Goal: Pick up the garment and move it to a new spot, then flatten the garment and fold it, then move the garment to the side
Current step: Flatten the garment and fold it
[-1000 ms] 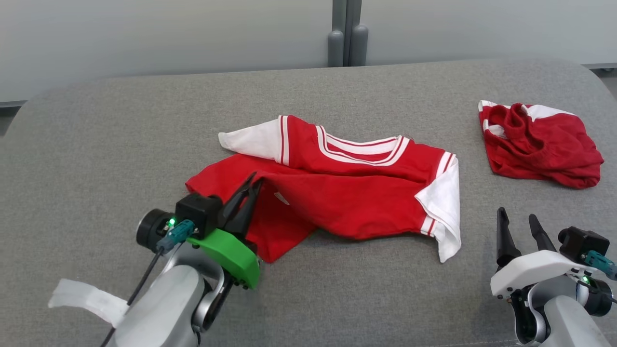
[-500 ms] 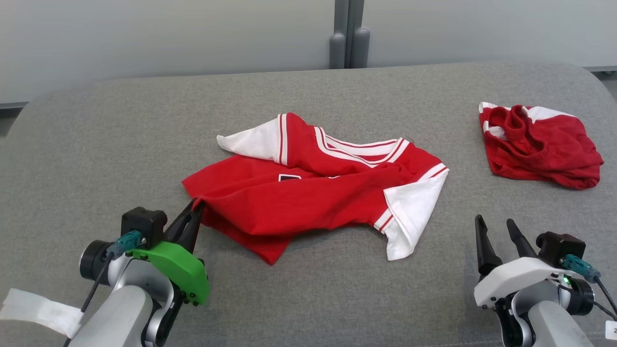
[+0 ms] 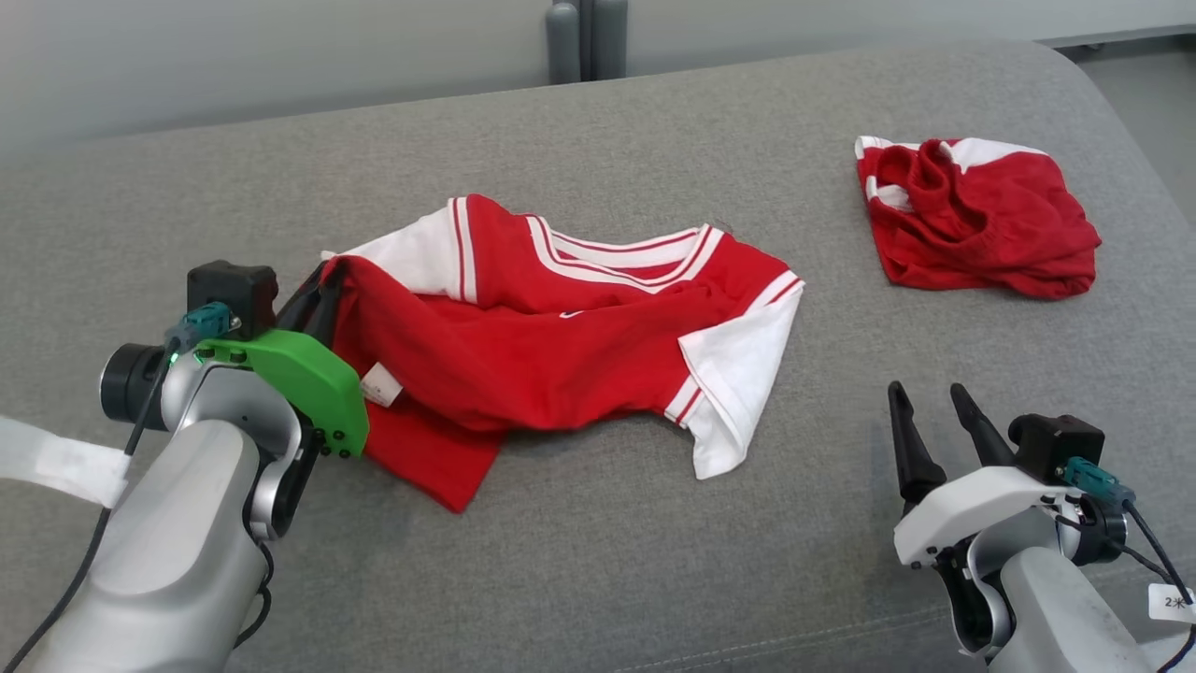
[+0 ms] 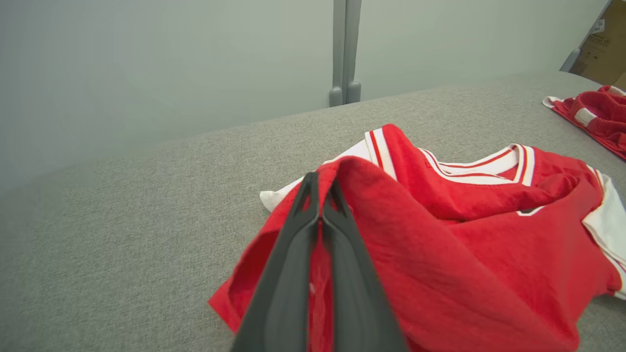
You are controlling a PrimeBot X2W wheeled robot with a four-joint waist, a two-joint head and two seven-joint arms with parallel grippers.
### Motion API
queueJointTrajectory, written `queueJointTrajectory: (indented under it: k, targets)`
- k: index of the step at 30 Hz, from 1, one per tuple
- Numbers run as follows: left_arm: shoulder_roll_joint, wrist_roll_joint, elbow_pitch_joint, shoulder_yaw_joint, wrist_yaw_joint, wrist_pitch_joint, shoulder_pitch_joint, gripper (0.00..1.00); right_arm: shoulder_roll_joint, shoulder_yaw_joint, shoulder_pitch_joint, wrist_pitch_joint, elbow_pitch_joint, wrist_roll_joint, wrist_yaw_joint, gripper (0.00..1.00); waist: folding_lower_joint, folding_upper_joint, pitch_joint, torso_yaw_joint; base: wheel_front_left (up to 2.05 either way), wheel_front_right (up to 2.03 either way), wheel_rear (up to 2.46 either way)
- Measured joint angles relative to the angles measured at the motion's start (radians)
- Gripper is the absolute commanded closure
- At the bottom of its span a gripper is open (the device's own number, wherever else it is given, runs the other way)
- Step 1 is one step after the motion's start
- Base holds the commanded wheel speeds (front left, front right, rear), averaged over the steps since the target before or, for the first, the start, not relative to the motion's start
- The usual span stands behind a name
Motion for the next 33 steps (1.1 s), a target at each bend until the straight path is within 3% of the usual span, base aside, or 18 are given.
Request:
queueJointTrajectory:
  k: [5,6,7,14,23,33]
  targets:
    - [-0.011,0.011,0.074,0.011,0.010,0.015,-0.039,1.00,0.004,0.004,-0.023,0.000,0.000,0.000,0.000,0.00,0.0000,0.0000,0.040,-0.047,0.00,0.00,0.00]
    - [-0.010,0.013,0.086,0.016,0.012,0.015,-0.046,0.46,0.006,0.004,-0.030,0.000,-0.001,0.000,0.000,0.00,0.0000,0.0000,0.049,-0.055,0.00,0.00,0.00]
    - [-0.010,0.013,0.086,0.016,0.012,0.015,-0.046,0.01,0.006,0.004,-0.030,0.000,-0.001,0.000,0.000,0.00,0.0000,0.0000,0.049,-0.055,0.00,0.00,0.00]
    - [-0.033,0.029,0.138,0.026,0.017,-0.024,-0.093,0.00,0.005,-0.042,-0.038,0.000,-0.001,0.011,-0.010,0.00,0.0000,0.0000,0.109,-0.088,0.00,0.00,0.00]
    - [-0.093,0.029,0.132,0.035,0.017,-0.112,-0.097,0.00,0.008,-0.053,-0.039,0.000,-0.001,0.013,-0.010,0.00,0.0000,0.0000,0.108,-0.035,0.00,0.00,0.00]
    - [-0.103,0.029,0.205,-0.040,-0.009,-0.034,-0.024,0.00,0.012,-0.034,-0.039,0.000,0.008,0.013,-0.006,0.00,-0.0001,0.0000,0.076,0.034,0.00,0.00,0.00]
